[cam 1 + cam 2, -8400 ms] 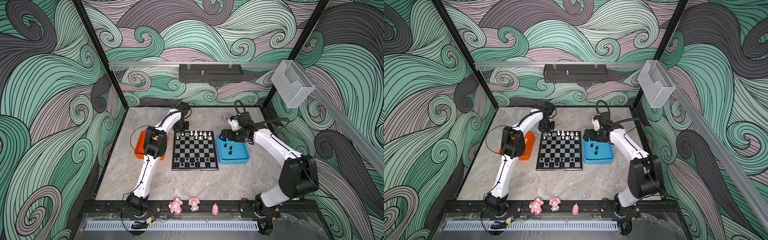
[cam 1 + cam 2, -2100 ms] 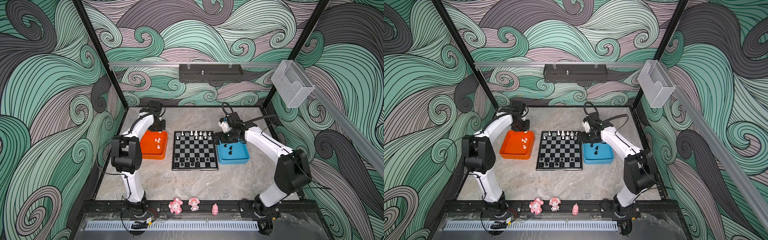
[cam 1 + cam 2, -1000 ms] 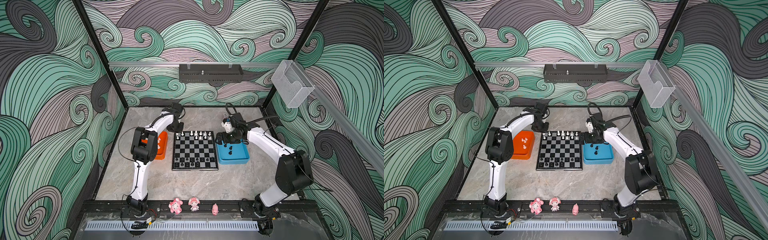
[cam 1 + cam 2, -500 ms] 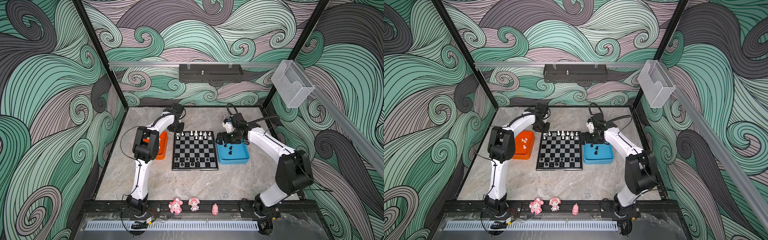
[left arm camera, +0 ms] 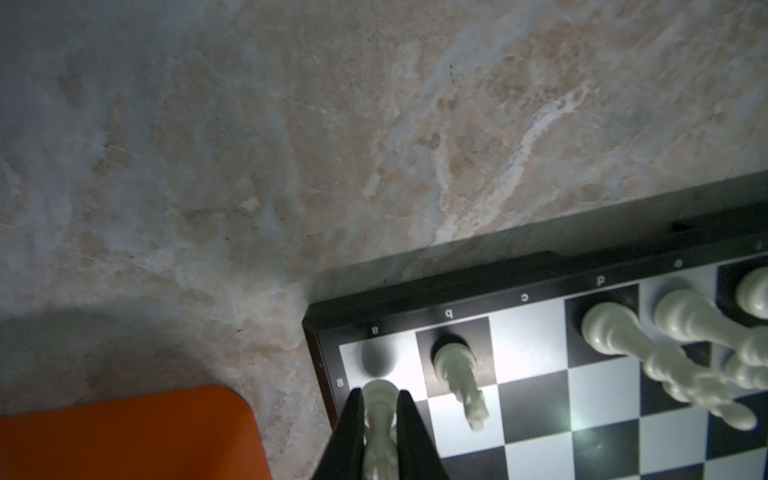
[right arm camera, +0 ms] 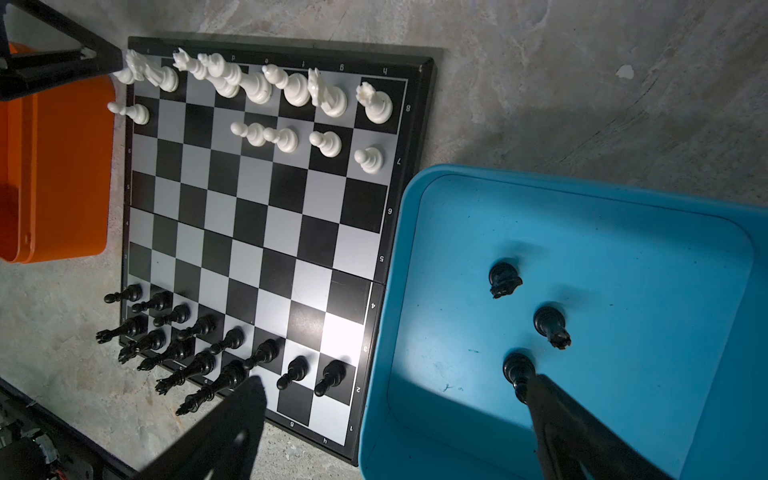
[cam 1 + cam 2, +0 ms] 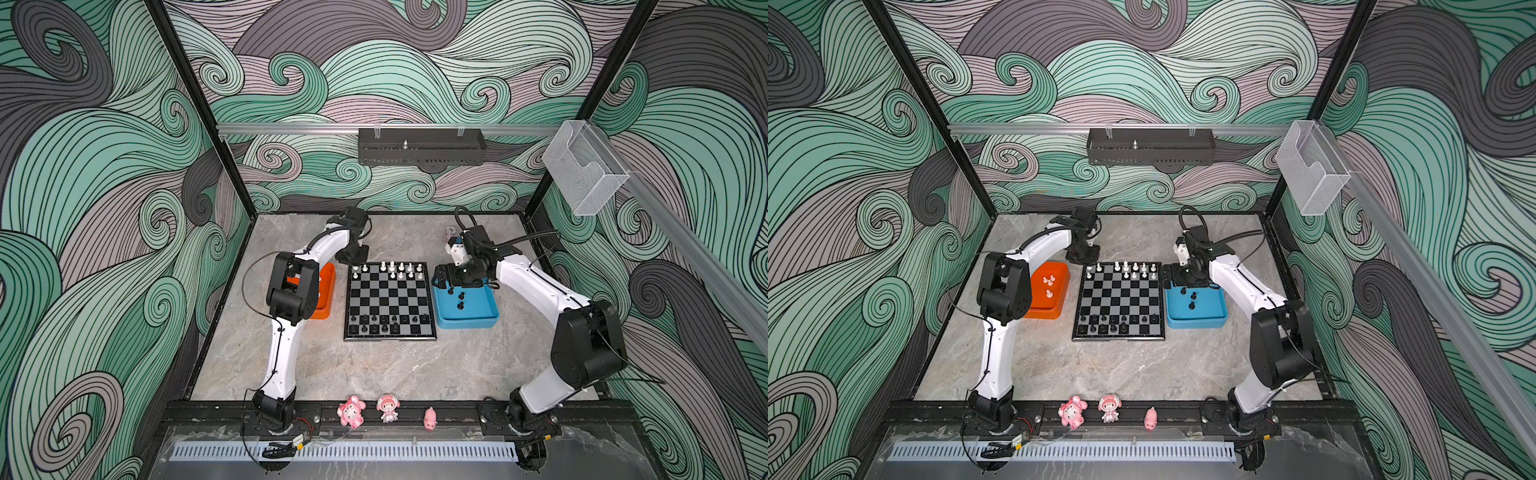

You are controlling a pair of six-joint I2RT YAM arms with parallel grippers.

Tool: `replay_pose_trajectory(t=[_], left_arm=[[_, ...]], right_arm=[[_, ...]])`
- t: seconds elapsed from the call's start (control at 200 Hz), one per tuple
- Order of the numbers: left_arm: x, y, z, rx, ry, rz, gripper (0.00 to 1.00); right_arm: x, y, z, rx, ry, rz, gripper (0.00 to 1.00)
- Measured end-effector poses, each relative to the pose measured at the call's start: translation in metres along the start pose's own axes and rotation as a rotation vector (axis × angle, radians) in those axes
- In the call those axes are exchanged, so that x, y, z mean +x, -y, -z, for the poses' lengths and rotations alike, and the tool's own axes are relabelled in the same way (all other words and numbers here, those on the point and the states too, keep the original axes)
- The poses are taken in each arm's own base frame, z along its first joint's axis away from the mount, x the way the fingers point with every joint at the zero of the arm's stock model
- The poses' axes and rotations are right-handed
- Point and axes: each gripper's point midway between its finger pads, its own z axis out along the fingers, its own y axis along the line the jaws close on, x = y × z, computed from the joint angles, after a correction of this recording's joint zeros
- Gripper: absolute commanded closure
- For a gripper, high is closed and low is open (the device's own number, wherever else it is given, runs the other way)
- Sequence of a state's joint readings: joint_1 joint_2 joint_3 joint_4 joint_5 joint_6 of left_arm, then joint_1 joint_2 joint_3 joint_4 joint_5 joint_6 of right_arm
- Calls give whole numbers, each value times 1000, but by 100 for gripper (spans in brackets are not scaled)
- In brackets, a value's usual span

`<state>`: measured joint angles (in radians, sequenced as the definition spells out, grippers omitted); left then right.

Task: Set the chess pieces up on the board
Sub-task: 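Lower the white pawn onto the corner square of the board's farthest row, then open the left gripper to release the white pawn and raise it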

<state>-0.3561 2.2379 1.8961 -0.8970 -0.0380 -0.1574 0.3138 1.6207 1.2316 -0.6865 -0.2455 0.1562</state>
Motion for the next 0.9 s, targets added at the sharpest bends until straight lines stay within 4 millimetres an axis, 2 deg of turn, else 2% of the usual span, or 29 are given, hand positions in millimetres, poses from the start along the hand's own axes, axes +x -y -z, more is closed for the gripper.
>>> replay_pose_trajectory(t=[0.45,0.896], left_arm=[[1,0,-4,0,-7,0,80],[1,0,-4,0,-7,3,65]], right_arm=[[-1,0,0,-1,2,1,2],[-1,0,0,-2,3,1,2]])
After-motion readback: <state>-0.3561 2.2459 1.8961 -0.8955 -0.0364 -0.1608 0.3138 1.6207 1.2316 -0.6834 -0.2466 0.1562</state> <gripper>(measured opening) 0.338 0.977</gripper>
